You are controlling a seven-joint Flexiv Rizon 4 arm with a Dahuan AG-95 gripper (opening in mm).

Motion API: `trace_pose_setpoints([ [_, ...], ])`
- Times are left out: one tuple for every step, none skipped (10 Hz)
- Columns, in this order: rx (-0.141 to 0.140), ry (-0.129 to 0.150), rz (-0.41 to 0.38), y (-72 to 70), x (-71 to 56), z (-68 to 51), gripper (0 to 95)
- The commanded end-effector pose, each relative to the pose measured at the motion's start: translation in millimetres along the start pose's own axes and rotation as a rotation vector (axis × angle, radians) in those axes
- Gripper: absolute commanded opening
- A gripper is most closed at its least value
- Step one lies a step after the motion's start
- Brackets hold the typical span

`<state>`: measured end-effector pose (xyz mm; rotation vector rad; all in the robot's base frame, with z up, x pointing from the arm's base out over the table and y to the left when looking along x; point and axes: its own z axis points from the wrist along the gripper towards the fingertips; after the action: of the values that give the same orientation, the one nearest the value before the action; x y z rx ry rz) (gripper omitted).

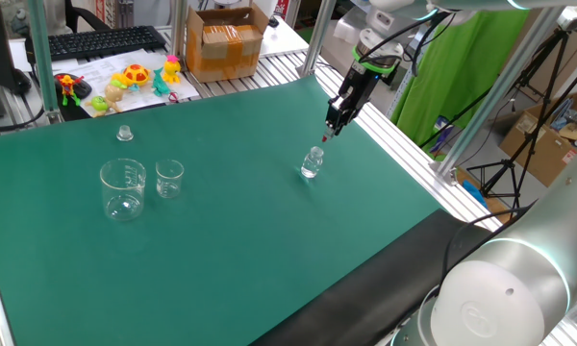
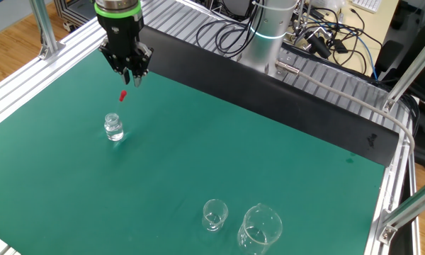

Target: Transfer liquid using a dropper

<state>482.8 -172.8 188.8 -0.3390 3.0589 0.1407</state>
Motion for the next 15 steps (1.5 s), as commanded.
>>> trace_pose_setpoints([
  [0.000, 0.000, 0.000, -0.2, -0.3, 0.0, 19.0],
  [0.000, 0.000, 0.000, -0.2, -0.3, 0.0, 19.0],
  [0.000, 0.000, 0.000, -0.2, -0.3, 0.0, 19.0],
  [0.000, 0.000, 0.000, -0.2, -0.3, 0.0, 19.0],
  [0.000, 0.000, 0.000, -0.2, -0.3, 0.0, 19.0],
  [0.000, 0.000, 0.000, -0.2, -0.3, 0.0, 19.0],
  [0.000, 0.000, 0.000, -0.2, -0.3, 0.0, 19.0],
  [0.000, 0.000, 0.000, -0.2, -0.3, 0.0, 19.0],
  [0.000, 0.000, 0.000, -0.2, -0.3, 0.0, 19.0],
  [0.000, 0.000, 0.000, -0.2, -0.3, 0.0, 19.0],
  [0.000, 0.000, 0.000, -0.2, -0.3, 0.0, 19.0],
  [0.000, 0.000, 0.000, -0.2, -0.3, 0.0, 19.0],
  [0.025, -0.033, -0.008, -12.1, -28.2, -7.0, 19.0],
  [0.023, -0.026, -0.008, -12.1, -28.2, -7.2, 19.0],
  [0.021, -0.022, -0.007, -12.1, -28.2, -7.9, 19.0],
])
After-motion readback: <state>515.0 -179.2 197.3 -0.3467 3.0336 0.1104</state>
